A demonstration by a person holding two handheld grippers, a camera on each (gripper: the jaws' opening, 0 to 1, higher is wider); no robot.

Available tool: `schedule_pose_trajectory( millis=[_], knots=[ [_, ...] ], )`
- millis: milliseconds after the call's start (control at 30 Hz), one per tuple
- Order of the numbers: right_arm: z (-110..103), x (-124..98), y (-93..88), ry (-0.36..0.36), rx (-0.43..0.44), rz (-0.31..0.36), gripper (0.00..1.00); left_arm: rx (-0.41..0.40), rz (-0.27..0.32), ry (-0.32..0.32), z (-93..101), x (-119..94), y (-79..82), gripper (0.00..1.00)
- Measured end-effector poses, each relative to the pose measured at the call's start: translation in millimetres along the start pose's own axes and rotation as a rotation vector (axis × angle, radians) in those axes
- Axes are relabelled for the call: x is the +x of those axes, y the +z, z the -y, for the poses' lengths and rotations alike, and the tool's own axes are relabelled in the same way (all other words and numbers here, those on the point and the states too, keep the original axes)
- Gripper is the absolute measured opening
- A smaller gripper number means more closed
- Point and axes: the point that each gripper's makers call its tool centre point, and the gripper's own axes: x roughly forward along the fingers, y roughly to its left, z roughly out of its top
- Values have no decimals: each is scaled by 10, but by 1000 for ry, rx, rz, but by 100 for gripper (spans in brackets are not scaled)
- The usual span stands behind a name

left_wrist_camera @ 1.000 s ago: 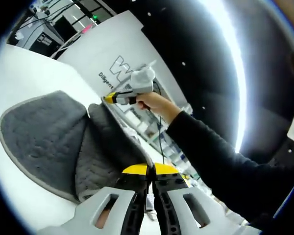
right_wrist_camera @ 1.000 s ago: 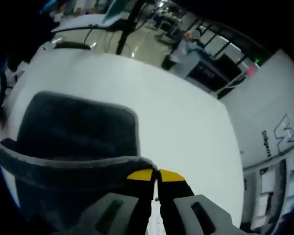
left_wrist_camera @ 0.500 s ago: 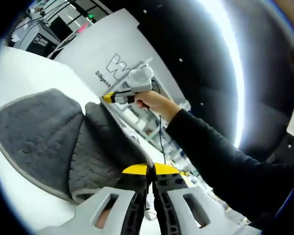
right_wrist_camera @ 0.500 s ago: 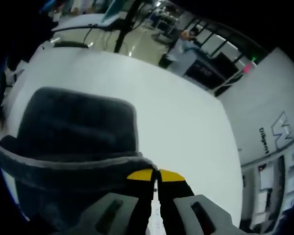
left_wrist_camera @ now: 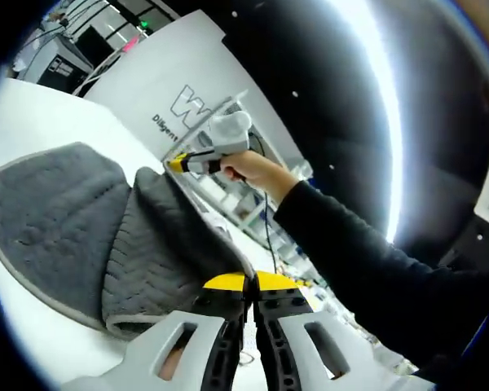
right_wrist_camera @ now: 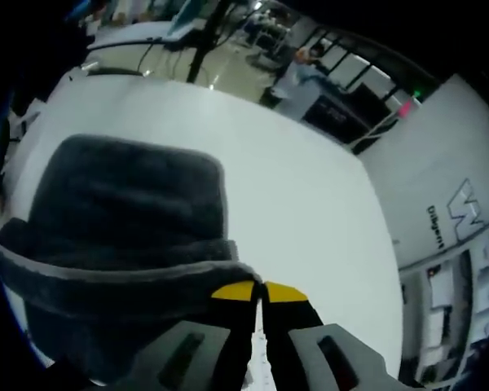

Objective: Open the folded towel by lifting each exposed corner and separating the folded layers until the towel lies flat within the target outline without major curled edges

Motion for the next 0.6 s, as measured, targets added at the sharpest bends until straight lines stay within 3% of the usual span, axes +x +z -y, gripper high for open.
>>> schedule_pose_trajectory(
  millis=[233,467,600],
  knots=[
    [148,-54,-150,-10,10,-8,0,19,-24,-5,65,65,-100,1],
    [60,-152,-320,-19,21,-13,0,30,-32,-22,160,154,-177,1],
    [110,-150,-368,-24,25,-14,0,28,-35,-27,195,176,-223,1]
  ],
)
